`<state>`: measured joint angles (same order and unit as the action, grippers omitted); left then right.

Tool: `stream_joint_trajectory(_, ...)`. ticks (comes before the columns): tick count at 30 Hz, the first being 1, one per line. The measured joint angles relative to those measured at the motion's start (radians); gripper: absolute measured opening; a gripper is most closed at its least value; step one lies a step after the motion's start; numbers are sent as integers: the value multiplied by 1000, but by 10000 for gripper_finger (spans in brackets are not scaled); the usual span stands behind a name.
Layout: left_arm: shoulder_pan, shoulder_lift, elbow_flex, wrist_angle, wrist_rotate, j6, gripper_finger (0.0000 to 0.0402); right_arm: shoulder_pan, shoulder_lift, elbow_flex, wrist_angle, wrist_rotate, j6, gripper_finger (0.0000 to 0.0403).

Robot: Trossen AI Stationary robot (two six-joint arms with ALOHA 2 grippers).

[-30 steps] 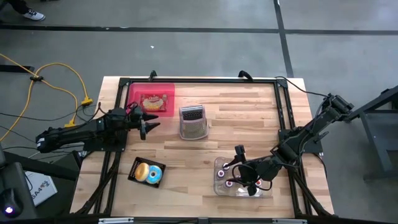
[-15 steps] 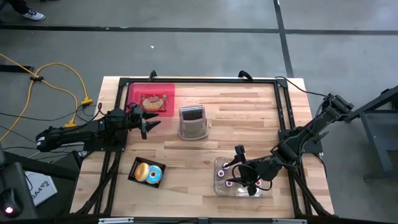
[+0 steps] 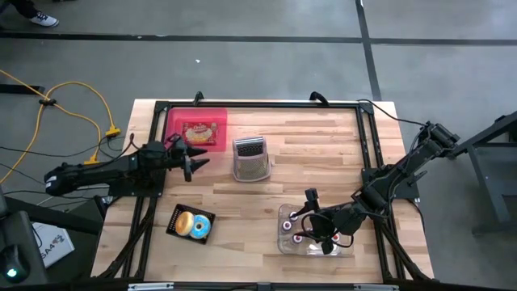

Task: Pick & Place Food Item
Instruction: Return to Home Position

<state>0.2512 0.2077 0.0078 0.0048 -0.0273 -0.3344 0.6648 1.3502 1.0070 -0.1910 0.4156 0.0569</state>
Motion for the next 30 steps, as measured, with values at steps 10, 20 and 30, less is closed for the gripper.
stream_joint_trajectory(10,0,23,0,3,13,-7,216,0,0,0,0,0,0,227)
stream_joint_trajectory(20,29,3,0,0,25,-14,216,0,0,0,0,0,0,227)
stream_joint_trajectory(30,28,3,0,4,30,19,216,0,0,0,0,0,0,227)
